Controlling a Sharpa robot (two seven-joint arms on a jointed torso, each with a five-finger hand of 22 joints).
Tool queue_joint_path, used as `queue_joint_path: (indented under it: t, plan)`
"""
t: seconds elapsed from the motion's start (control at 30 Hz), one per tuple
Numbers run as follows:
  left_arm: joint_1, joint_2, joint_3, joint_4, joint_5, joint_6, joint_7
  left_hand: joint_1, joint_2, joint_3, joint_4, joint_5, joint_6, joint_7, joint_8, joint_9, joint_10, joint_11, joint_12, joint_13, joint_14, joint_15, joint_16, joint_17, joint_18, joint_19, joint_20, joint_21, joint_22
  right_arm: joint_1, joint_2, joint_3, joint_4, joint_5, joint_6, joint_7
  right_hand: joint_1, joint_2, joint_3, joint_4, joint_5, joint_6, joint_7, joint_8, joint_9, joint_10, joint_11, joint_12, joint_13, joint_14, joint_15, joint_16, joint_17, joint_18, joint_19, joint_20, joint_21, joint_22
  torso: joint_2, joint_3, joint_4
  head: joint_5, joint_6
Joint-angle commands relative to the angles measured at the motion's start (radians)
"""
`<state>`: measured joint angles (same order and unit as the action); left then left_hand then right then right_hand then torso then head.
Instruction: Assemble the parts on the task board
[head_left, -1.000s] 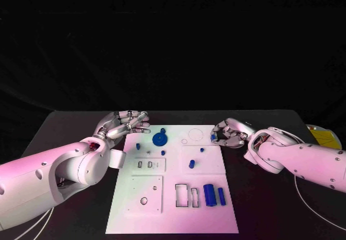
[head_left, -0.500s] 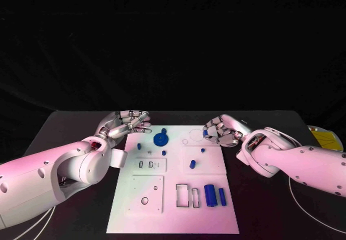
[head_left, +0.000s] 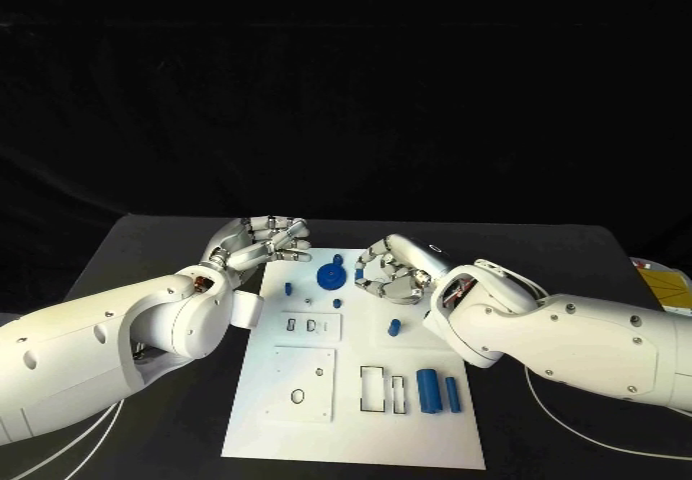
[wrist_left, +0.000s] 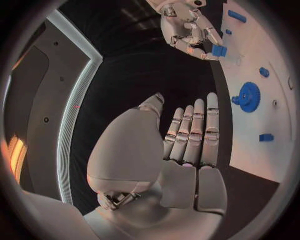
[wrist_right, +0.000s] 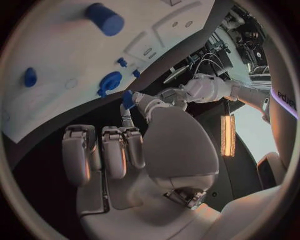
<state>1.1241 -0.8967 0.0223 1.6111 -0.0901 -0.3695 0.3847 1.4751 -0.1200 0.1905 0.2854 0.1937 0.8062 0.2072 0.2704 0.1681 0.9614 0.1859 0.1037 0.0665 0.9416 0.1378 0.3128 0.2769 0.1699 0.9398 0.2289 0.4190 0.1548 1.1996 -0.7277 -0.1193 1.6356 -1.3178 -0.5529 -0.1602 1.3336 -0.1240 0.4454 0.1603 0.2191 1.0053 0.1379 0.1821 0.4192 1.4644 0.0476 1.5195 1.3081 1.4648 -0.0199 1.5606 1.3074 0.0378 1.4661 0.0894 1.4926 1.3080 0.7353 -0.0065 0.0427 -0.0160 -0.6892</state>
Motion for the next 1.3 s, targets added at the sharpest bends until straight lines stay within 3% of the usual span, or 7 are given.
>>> queue_joint_path:
  t: [0.03,0.27,0.5,0.7,0.93,1.1,1.3]
  plan:
    - [0.000,0.003,0.001,-0.001,0.000,0.011,0.010,0.005,0.000,0.005,0.001,-0.004,-0.004,0.031,-0.004,-0.001,-0.001,0.002,-0.004,0.001,-0.007,0.001,-0.003,0.001,0.011,-0.005,0.001,0.006,0.000,-0.007,0.027,-0.004,0.000,-0.081,0.042,-0.064,-0.008,-0.002,0.001,0.005,-0.007,0.015,-0.020,0.033,0.033,0.061,-0.008,-0.001,0.204,0.102,-0.006,0.006,0.244,-0.015,0.048,-0.006,0.002,0.196,-0.001,-0.0011,0.0009,0.006,0.001]
    - [0.001,0.005,0.001,-0.004,0.000,0.009,0.010,0.005,0.001,0.005,0.001,-0.004,-0.003,0.030,-0.004,-0.001,0.000,0.002,-0.004,0.001,-0.007,0.001,-0.003,0.002,0.011,-0.005,0.001,0.006,0.000,-0.029,0.088,-0.014,-0.015,-0.152,0.075,-0.099,-0.016,-0.009,-0.002,0.007,-0.008,0.017,-0.021,0.035,0.035,0.062,-0.009,0.000,0.206,0.102,-0.006,0.006,0.243,-0.014,0.048,-0.006,0.002,0.196,-0.001,-0.0006,0.0019,0.013,-0.003]
    - [0.001,0.004,0.001,-0.003,0.000,0.007,0.010,0.005,0.001,0.005,0.001,-0.004,-0.003,0.030,-0.004,-0.001,0.000,0.002,-0.003,0.001,-0.007,0.001,-0.003,0.002,0.011,-0.005,0.001,0.006,0.000,-0.051,0.123,-0.017,-0.028,-0.195,0.100,-0.115,-0.023,-0.014,-0.005,0.011,-0.011,0.017,-0.022,0.037,0.036,0.062,-0.010,0.000,0.206,0.102,-0.007,0.006,0.243,-0.014,0.048,-0.007,0.002,0.196,0.000,0.0006,0.0003,0.022,-0.013]
    - [0.001,0.005,0.001,-0.003,0.000,0.007,0.010,0.005,0.001,0.005,0.001,-0.004,-0.002,0.030,-0.003,0.000,0.001,0.001,-0.003,0.002,-0.006,0.001,-0.003,0.002,0.011,-0.006,0.001,0.006,0.000,-0.070,0.139,-0.018,-0.031,-0.231,0.110,-0.121,-0.037,-0.020,-0.010,0.018,-0.024,0.017,-0.023,0.039,0.037,0.062,-0.010,0.000,0.206,0.102,-0.008,0.006,0.243,-0.014,0.048,-0.008,0.001,0.195,0.000,0.0013,0.0010,0.022,-0.013]
    - [0.001,0.006,0.001,-0.004,0.000,0.007,0.009,0.005,0.000,0.005,0.001,-0.004,-0.001,0.029,-0.003,0.000,0.003,0.001,-0.003,0.002,-0.007,0.001,-0.004,0.003,0.010,-0.009,0.002,0.004,-0.001,-0.080,0.156,-0.019,-0.047,-0.259,0.116,-0.126,-0.039,-0.022,-0.011,0.019,-0.025,0.017,-0.023,0.040,0.038,0.063,-0.010,0.000,0.206,0.102,-0.008,0.006,0.242,-0.015,0.049,-0.008,0.002,0.196,-0.001,0.0009,0.0016,0.022,-0.019]
    - [0.001,0.006,0.001,-0.004,0.000,0.007,0.008,0.005,0.000,0.005,0.001,-0.004,-0.001,0.029,-0.003,0.000,0.003,0.001,-0.003,0.002,-0.007,0.001,-0.004,0.003,0.010,-0.011,0.002,0.003,-0.001,-0.086,0.164,-0.019,-0.055,-0.271,0.121,-0.130,-0.042,-0.024,-0.012,0.020,-0.025,0.017,-0.023,0.040,0.038,0.063,-0.010,0.000,0.206,0.102,-0.008,0.006,0.244,-0.014,0.048,-0.008,0.001,0.196,0.000,0.0012,0.0011,0.031,-0.022]
    - [0.001,0.006,0.001,-0.005,0.000,0.007,0.007,0.005,0.000,0.005,0.001,-0.004,-0.001,0.029,-0.003,0.000,0.004,0.001,-0.004,0.002,-0.007,0.002,-0.005,0.004,0.009,-0.013,0.003,0.003,-0.002,-0.091,0.172,-0.019,-0.067,-0.289,0.121,-0.137,-0.043,-0.028,-0.014,0.021,-0.026,0.015,-0.023,0.039,0.038,0.062,-0.010,-0.001,0.205,0.101,-0.008,0.005,0.241,-0.014,0.046,-0.008,-0.002,0.193,-0.001,0.0007,0.0009,0.027,-0.023]
